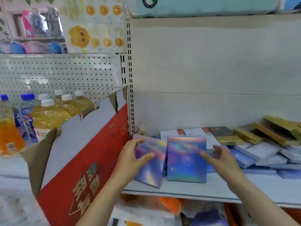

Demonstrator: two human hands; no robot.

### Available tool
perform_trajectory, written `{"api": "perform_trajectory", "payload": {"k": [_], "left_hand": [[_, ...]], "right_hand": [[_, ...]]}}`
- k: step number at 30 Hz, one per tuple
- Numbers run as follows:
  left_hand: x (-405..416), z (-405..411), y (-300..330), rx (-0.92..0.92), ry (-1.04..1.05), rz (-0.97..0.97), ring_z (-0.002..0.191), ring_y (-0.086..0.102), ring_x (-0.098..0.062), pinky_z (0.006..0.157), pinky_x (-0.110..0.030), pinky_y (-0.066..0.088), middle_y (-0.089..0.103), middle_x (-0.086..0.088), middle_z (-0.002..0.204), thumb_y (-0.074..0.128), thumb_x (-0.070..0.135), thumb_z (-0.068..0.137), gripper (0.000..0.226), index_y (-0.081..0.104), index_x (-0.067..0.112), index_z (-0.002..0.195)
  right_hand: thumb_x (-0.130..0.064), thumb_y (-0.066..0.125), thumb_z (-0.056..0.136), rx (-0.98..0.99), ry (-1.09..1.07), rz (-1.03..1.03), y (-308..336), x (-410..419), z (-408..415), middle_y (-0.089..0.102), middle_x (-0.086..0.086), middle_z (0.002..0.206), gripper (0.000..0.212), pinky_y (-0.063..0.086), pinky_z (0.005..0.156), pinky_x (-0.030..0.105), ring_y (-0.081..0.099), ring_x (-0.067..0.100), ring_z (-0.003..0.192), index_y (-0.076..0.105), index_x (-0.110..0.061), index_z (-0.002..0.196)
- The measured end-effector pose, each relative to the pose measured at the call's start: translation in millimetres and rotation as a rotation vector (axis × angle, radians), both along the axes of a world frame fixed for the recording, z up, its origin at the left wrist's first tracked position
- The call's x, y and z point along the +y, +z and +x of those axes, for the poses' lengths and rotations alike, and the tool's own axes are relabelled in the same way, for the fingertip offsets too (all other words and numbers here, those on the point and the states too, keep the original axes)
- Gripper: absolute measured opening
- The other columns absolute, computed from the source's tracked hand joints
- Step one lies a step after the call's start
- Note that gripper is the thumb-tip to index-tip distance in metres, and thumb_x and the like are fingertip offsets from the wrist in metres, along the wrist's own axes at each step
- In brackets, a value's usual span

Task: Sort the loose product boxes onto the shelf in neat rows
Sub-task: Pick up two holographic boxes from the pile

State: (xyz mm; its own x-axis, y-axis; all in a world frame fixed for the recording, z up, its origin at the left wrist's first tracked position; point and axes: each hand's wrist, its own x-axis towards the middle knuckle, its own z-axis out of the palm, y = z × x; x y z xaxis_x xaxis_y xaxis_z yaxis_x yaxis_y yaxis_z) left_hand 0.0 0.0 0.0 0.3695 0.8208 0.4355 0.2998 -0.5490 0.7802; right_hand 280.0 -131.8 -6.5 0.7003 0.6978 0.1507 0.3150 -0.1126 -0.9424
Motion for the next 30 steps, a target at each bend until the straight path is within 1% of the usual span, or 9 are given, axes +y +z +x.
{"api": "perform_trajectory", "payload": {"k": [3,7,9,12,16,18,22,25,30], "left_hand": [[7.3,0.2,-21.5,0.081,0.113,-0.05,0.121,0.048,-0.015,0.1,-0.028,0.039,0.052,0.005,0.126,0.084,0.036,0.071,0.065,0.054,0.024,0.128],[13.2,2.3,-39.2,0.107,0.188,-0.107,0.125,0.043,-0.021,0.104,-0.026,0.033,0.049,-0.002,0.135,0.085,0.04,0.066,0.082,0.048,0.017,0.136],[13.3,3.2,-42.1,0.084,0.226,-0.1,0.128,0.041,-0.021,0.103,-0.023,0.029,0.047,-0.003,0.136,0.086,0.04,0.064,0.088,0.046,0.015,0.138],[14.0,1.6,-46.2,0.038,0.26,-0.152,0.128,0.041,-0.025,0.109,-0.038,0.035,0.047,-0.007,0.137,0.085,0.052,0.059,0.1,0.043,0.014,0.141],[20.1,3.3,-53.3,0.018,0.234,-0.218,0.125,0.049,-0.026,0.103,-0.045,0.042,0.052,-0.005,0.135,0.068,0.079,0.048,0.113,0.044,0.019,0.141],[27.1,6.6,-59.6,0.018,0.229,-0.229,0.121,0.054,-0.025,0.1,-0.045,0.045,0.057,-0.003,0.133,0.068,0.082,0.049,0.108,0.048,0.022,0.137],[27.8,10.5,-59.1,-0.024,0.229,-0.256,0.121,0.055,-0.026,0.1,-0.039,0.045,0.059,-0.003,0.134,0.08,0.059,0.063,0.089,0.05,0.02,0.137],[33.4,12.0,-63.2,-0.007,0.223,-0.258,0.112,0.059,-0.029,0.087,-0.033,0.043,0.064,-0.009,0.126,0.083,0.036,0.071,0.069,0.055,0.014,0.13],[31.8,11.7,-61.6,-0.116,0.298,-0.324,0.106,0.061,-0.031,0.086,-0.035,0.045,0.065,-0.015,0.119,0.085,0.024,0.071,0.063,0.057,0.008,0.124]], "right_hand": [[-0.028,0.082,0.079,0.02,-0.064,-0.064,-23.5,8.9,-8.3,0.067,0.008,0.114,0.05,0.047,0.068,0.026,0.062,0.012,0.089,0.061,-0.008,0.119],[-0.03,0.084,0.076,0.048,-0.152,-0.085,-36.8,16.5,-13.1,0.065,0.009,0.114,0.061,0.052,0.086,0.041,0.063,0.026,0.101,0.055,-0.006,0.125],[-0.027,0.082,0.079,0.079,-0.141,-0.054,-35.8,14.0,-18.0,0.065,0.008,0.108,0.055,0.053,0.082,0.04,0.063,0.024,0.094,0.054,-0.008,0.123],[-0.018,0.078,0.083,0.127,-0.088,0.041,-35.4,7.4,-23.3,0.069,0.009,0.099,0.035,0.054,0.069,0.035,0.065,0.018,0.081,0.058,-0.01,0.111],[-0.009,0.073,0.086,0.312,-0.03,0.192,-27.9,0.2,-25.9,0.072,0.017,0.101,0.028,0.055,0.082,0.046,0.069,0.031,0.09,0.059,-0.005,0.11],[-0.008,0.073,0.086,0.297,-0.03,0.209,-22.4,-3.2,-29.2,0.073,0.017,0.1,0.03,0.055,0.079,0.043,0.069,0.029,0.086,0.058,-0.004,0.112],[-0.009,0.073,0.087,0.24,-0.057,0.227,-15.1,-14.6,-34.8,0.073,0.01,0.097,0.031,0.055,0.067,0.032,0.07,0.022,0.082,0.057,-0.01,0.114],[-0.013,0.074,0.086,0.216,-0.069,0.229,-15.4,-23.8,-34.6,0.074,0.009,0.1,0.032,0.057,0.078,0.043,0.071,0.027,0.093,0.059,-0.015,0.114],[-0.012,0.074,0.086,0.215,-0.104,0.302,-11.6,-39.7,-30.9,0.072,0.011,0.105,0.029,0.056,0.09,0.051,0.069,0.032,0.1,0.06,-0.013,0.112]]}}
